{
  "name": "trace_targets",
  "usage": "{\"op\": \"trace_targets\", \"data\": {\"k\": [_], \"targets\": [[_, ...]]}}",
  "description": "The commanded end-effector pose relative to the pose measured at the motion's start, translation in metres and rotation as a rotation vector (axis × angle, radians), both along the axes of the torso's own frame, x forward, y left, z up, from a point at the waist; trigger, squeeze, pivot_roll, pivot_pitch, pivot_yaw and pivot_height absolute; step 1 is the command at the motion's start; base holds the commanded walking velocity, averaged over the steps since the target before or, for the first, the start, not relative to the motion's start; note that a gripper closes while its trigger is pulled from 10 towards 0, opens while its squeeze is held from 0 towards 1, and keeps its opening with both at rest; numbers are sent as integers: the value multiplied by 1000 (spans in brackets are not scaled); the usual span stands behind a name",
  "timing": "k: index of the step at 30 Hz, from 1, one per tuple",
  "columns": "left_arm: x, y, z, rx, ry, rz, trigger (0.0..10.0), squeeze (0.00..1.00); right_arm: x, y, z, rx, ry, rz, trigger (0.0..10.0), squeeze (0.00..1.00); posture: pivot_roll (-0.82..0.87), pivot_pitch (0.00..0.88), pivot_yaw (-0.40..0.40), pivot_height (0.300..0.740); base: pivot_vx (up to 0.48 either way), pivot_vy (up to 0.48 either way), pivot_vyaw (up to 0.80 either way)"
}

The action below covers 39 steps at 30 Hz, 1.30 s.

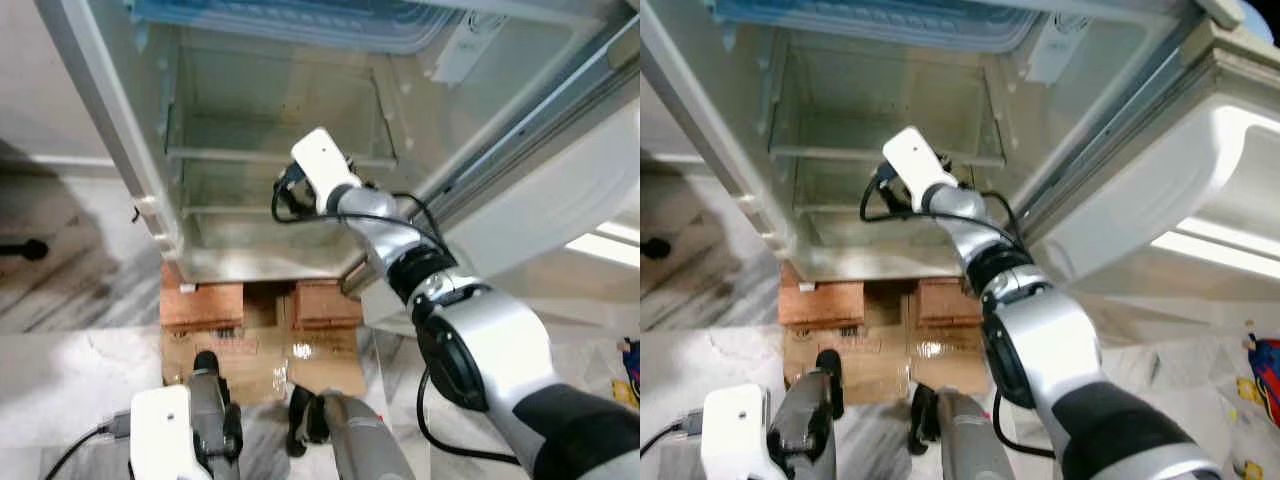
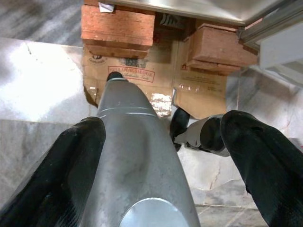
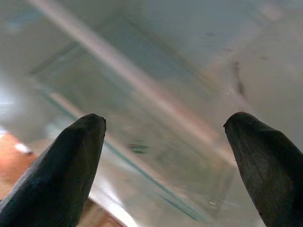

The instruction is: Restocking fridge

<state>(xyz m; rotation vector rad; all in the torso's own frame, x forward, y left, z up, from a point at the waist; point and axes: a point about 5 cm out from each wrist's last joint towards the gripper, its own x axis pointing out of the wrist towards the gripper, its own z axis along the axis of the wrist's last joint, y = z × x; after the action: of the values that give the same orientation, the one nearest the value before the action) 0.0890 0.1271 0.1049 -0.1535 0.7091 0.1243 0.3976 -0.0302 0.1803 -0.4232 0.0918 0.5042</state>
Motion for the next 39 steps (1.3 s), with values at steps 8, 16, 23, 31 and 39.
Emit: {"op": "trace_targets", "data": {"k": [8, 16, 23, 31, 39], "targets": [[16, -2, -5, -1, -26, -19, 10000, 0, 8, -22, 8, 17, -54, -100, 10000, 0, 312, 327, -235, 740, 0, 0, 0], [60, 2, -9, 16, -138, -51, 10000, 0, 6, -45, 5, 130, -65, -9, 10000, 0, 256, 205, -218, 740, 0, 0, 0], [97, 6, -12, 55, -222, -60, 10000, 0, -5, -72, -23, 279, 14, 7, 10000, 0, 195, 83, -191, 740, 0, 0, 0], [123, 25, -19, 189, -320, -30, 10000, 0, -54, -94, -65, 491, 57, -55, 10000, 0, 134, 0, -153, 740, 0, 0, 0], [137, 36, -6, 285, -469, -152, 10000, 0, -93, -111, -88, 458, 58, -206, 10000, 0, 97, 0, -89, 740, 0, 0, 0]]}}
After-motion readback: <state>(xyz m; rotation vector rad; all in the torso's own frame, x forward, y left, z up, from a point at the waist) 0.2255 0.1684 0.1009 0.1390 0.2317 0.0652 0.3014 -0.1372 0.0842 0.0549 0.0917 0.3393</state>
